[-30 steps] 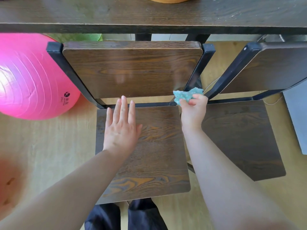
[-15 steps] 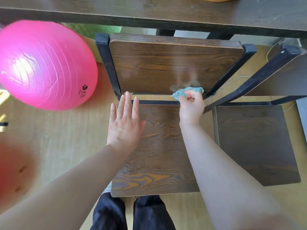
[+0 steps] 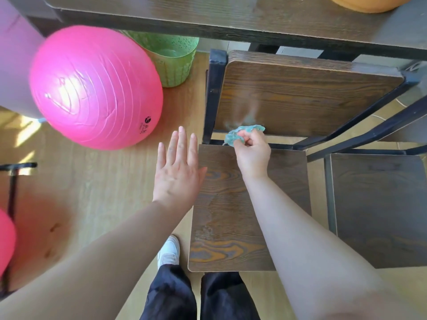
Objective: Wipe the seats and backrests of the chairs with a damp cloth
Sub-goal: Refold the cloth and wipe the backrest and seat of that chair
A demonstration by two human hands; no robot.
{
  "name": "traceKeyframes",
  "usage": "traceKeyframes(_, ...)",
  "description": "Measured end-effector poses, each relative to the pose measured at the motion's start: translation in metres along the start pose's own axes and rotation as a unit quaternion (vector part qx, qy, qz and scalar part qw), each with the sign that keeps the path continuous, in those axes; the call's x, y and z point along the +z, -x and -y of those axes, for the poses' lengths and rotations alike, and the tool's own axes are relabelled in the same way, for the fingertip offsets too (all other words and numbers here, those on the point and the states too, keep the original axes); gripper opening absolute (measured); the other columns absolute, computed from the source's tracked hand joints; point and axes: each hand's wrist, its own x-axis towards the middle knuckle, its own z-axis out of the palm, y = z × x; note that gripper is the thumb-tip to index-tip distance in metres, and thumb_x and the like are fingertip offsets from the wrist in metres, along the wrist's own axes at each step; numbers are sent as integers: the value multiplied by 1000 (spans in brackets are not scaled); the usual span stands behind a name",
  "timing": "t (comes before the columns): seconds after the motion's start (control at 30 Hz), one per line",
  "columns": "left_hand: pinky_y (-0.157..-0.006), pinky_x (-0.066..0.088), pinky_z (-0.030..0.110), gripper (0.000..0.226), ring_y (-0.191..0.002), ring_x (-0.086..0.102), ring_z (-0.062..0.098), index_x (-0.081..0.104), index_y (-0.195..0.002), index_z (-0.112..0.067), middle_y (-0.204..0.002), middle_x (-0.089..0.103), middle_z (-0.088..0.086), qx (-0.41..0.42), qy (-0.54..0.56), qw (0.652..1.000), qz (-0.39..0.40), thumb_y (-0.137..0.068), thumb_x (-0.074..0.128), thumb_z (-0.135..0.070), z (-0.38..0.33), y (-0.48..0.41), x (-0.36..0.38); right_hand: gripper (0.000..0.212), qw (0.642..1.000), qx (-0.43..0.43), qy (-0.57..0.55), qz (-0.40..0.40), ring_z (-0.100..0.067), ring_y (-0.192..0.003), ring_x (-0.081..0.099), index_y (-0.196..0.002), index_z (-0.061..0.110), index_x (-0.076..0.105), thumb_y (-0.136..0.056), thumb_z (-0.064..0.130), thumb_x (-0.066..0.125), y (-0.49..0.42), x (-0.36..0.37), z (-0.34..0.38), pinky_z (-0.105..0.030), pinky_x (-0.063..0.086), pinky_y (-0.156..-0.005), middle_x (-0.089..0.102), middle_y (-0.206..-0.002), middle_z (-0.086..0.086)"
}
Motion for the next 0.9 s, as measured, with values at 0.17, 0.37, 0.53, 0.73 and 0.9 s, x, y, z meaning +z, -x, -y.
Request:
traceKeyframes(0.17,-124,-1,49,77,-152,-15,27,-15,-156,-12,-164,-17,15,-6,-5,1000,16,-102,22,-52,23,7,2,13,995,14,48,81,-12,-96,59,-97,13,71,-86,8,67,4,24,2,-25,53,-82,60,-108,3)
traceKeyframes(0.37,-124,-1,49,78,-152,-17,27,-18,-155,-12,-164,-19,15,-3,-3,999,33,-103,26,-51,39,20,5,19,994,32,39,98,-11,-103,62,-100,23,70,-89,8,66,14,20,-13,-23,54,-87,60,-112,8)
traceKeyframes(0.53,-124,-4,49,76,-151,-21,27,-21,-153,-12,-163,-22,15,11,-4,999,46,-104,20,-52,35,25,6,23,988,114,-18,104,-10,-102,67,-105,25,70,-89,9,68,35,-22,-40,-29,58,-87,65,-115,8)
traceKeyframes(0.73,-124,-4,49,75,-151,-20,27,-20,-154,-11,-163,-21,15,34,-8,998,57,-105,22,-49,14,28,19,27,975,180,-11,130,-10,-95,70,-114,22,68,-93,7,63,52,-78,-84,-29,60,-81,70,-108,7)
traceKeyframes(0.9,-124,-3,49,74,-152,-18,27,-18,-155,-12,-164,-19,14,57,-19,996,63,-105,22,-49,-5,29,26,34,970,128,185,89,-13,-102,63,-123,26,67,-92,13,62,57,-103,-124,-32,53,-93,68,-111,7)
